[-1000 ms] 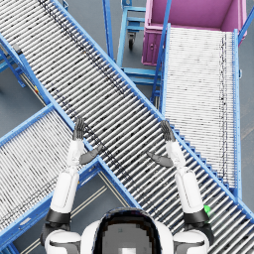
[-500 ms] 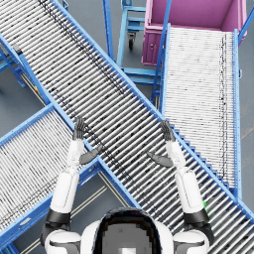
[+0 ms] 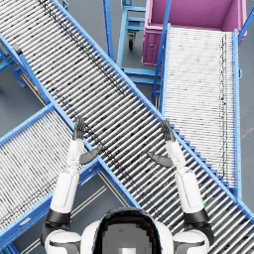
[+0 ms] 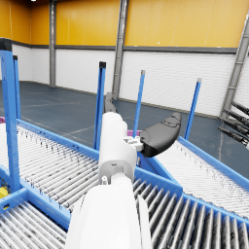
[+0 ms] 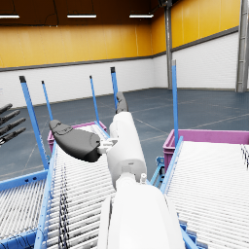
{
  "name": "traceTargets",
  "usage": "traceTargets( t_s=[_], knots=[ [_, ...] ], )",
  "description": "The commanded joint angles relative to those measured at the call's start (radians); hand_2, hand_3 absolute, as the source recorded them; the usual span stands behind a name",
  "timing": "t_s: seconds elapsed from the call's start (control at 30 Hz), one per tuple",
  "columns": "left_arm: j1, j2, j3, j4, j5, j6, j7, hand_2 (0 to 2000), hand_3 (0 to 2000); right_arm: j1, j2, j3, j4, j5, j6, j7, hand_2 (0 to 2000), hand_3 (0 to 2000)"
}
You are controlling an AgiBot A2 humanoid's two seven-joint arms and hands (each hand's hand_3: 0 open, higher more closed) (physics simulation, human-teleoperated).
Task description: Pick up the oil and place it on the left assembly line, put the cola on the right, and keep Sprite still
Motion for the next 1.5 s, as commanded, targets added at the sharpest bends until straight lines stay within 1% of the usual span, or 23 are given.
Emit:
traceTargets(
  t_s=[0.03, 0.13, 0.27, 0.53, 0.67, 0.83, 1.0, 1.03, 1.07, 1.1, 1.23, 1.33, 1.37, 1.4, 1.43, 1.47, 1.5],
  knots=[
    [0.034, 0.021, -0.015, 0.001, 0.000, -0.020, -0.020, 0, 0, 0.021, -0.014, 0.007, -0.004, 0.000, -0.028, 0.029, 0, 0],
    [0.060, 0.041, -0.060, -0.026, 0.000, -0.053, -0.053, 0, 0, 0.044, -0.035, -0.039, 0.025, 0.000, -0.073, 0.074, 0, 0],
    [0.091, 0.063, -0.095, -0.048, 0.000, -0.067, -0.067, 0, 0, 0.054, -0.051, -0.071, 0.065, 0.000, -0.093, 0.094, 0, 0],
    [0.136, 0.090, -0.171, -0.076, 0.356, -0.072, -0.072, 0, 0, 0.096, -0.080, -0.152, 0.103, 0.356, -0.099, 0.100, 0, 0],
    [0.182, 0.099, -0.212, -0.085, 0.439, -0.072, -0.072, 0, 0, 0.130, -0.089, -0.205, 0.105, 0.440, -0.100, 0.101, 0, 0],
    [0.218, 0.102, -0.261, -0.074, 0.463, -0.072, -0.072, 0, 0, 0.161, -0.091, -0.273, 0.102, 0.464, -0.100, 0.101, 0, 0],
    [0.231, 0.103, -0.304, -0.074, 0.468, -0.072, -0.072, 0, 0, 0.181, -0.090, -0.322, 0.096, 0.468, -0.100, 0.101, 0, 0],
    [0.232, 0.104, -0.309, -0.073, 0.468, -0.072, -0.072, 0, 0, 0.184, -0.090, -0.329, 0.094, 0.468, -0.100, 0.101, 0, 0],
    [0.211, 0.107, -0.288, -0.074, 0.468, -0.072, -0.072, 0, 0, 0.188, -0.090, -0.337, 0.092, 0.468, -0.100, 0.101, 0, 0],
    [0.238, 0.104, -0.316, -0.071, 0.468, -0.072, -0.072, 0, 0, 0.185, -0.091, -0.347, 0.094, 0.469, -0.100, 0.101, 0, 0],
    [0.256, 0.102, -0.348, -0.056, 0.469, -0.072, -0.072, 0, 0, 0.194, -0.090, -0.380, 0.082, 0.469, -0.100, 0.101, 0, 0],
    [0.262, 0.101, -0.376, -0.052, 0.469, -0.072, -0.072, 0, 0, 0.196, -0.089, -0.401, 0.080, 0.469, -0.100, 0.101, 0, 0],
    [0.243, 0.106, -0.353, -0.054, 0.469, -0.072, -0.072, 0, 0, 0.197, -0.089, -0.408, 0.077, 0.469, -0.100, 0.101, 0, 0],
    [0.263, 0.102, -0.383, -0.049, 0.469, -0.072, -0.072, 0, 0, 0.195, -0.090, -0.414, 0.080, 0.469, -0.100, 0.101, 0, 0],
    [0.246, 0.106, -0.366, -0.052, 0.469, -0.072, -0.072, 0, 0, 0.183, -0.094, -0.396, 0.080, 0.469, -0.100, 0.101, 0, 0],
    [0.264, 0.102, -0.389, -0.052, 0.469, -0.072, -0.072, 0, 0, 0.183, -0.095, -0.401, 0.080, 0.469, -0.100, 0.101, 0, 0],
    [0.248, 0.106, -0.376, -0.051, 0.469, -0.072, -0.072, 0, 0, 0.192, -0.092, -0.419, 0.078, 0.469, -0.100, 0.101, 0, 0]
  ],
)
